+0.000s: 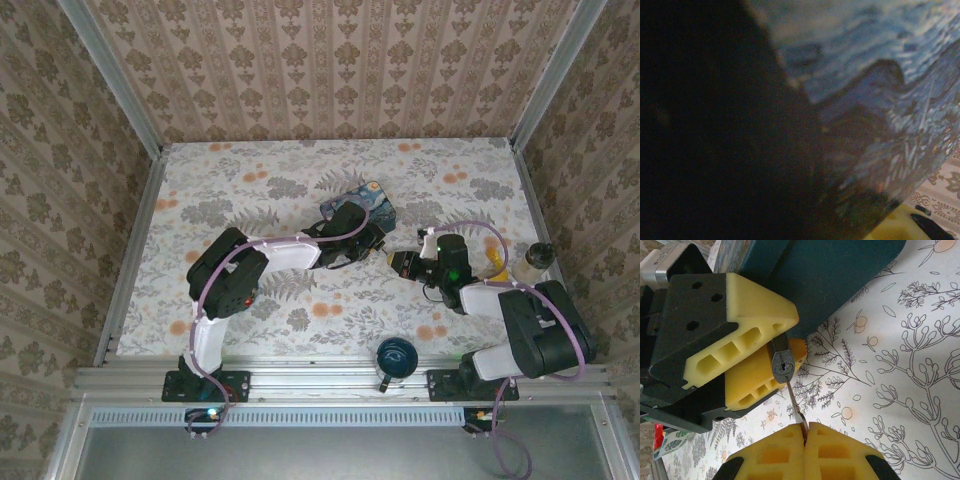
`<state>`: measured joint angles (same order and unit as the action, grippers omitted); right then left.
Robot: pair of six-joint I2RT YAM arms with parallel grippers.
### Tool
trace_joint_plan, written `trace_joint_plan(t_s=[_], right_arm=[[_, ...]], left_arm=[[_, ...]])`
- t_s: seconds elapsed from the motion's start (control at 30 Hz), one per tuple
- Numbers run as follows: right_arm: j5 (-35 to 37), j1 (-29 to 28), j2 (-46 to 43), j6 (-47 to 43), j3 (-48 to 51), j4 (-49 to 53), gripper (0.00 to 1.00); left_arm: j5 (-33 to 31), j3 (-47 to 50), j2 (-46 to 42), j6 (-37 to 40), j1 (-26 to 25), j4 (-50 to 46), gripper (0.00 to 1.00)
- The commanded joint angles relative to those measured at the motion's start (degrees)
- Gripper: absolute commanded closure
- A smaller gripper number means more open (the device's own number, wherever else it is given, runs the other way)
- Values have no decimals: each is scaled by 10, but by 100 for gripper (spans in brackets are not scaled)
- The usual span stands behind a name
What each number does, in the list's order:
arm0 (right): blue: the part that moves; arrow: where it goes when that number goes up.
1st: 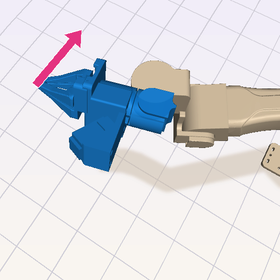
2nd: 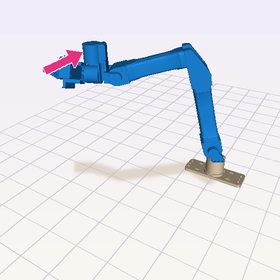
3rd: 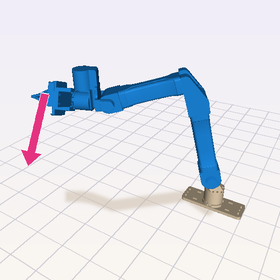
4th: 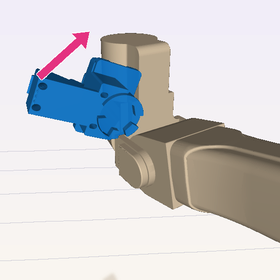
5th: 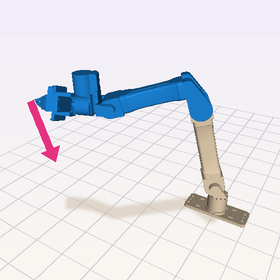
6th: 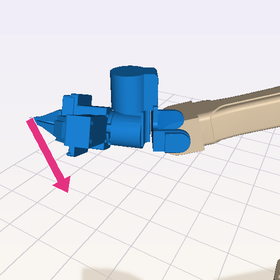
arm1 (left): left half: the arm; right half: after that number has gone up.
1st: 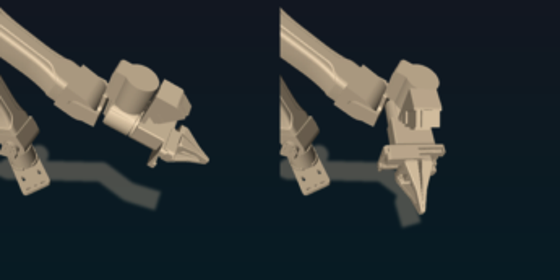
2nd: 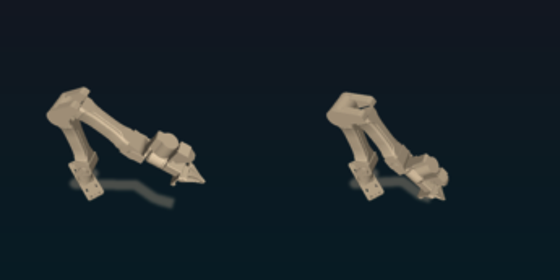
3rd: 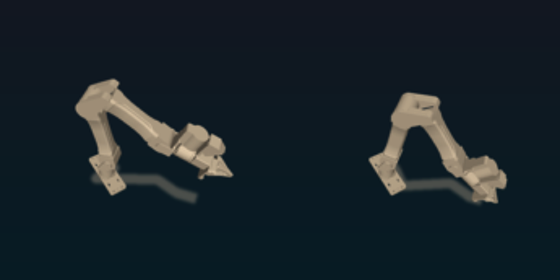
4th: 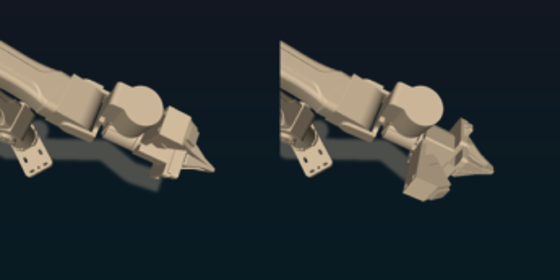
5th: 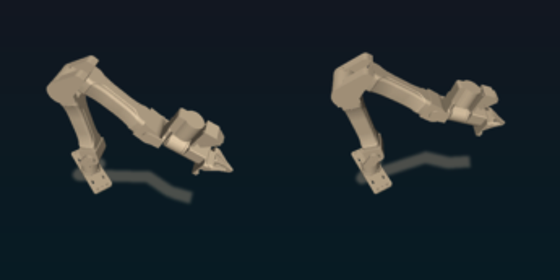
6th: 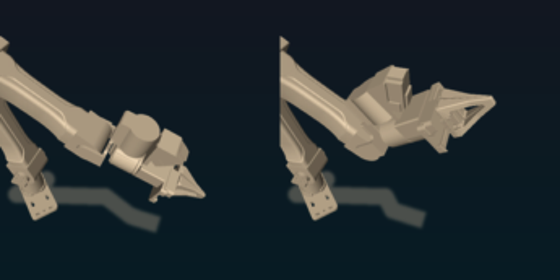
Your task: Unlock the padlock with the key
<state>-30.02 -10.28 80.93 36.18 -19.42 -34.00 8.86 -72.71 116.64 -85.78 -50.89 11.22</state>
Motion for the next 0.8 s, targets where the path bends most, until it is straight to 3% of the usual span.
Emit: trace_joint_plan(t_s=[0.0,0.77], right_arm=[[13,-4,-9,-2,-17,3,100],[18,-4,4,-1,-33,-1,100]], left_arm=[[34,5,13,-41,6,-5,100],[41,-1,18,-41,5,-4,100]])
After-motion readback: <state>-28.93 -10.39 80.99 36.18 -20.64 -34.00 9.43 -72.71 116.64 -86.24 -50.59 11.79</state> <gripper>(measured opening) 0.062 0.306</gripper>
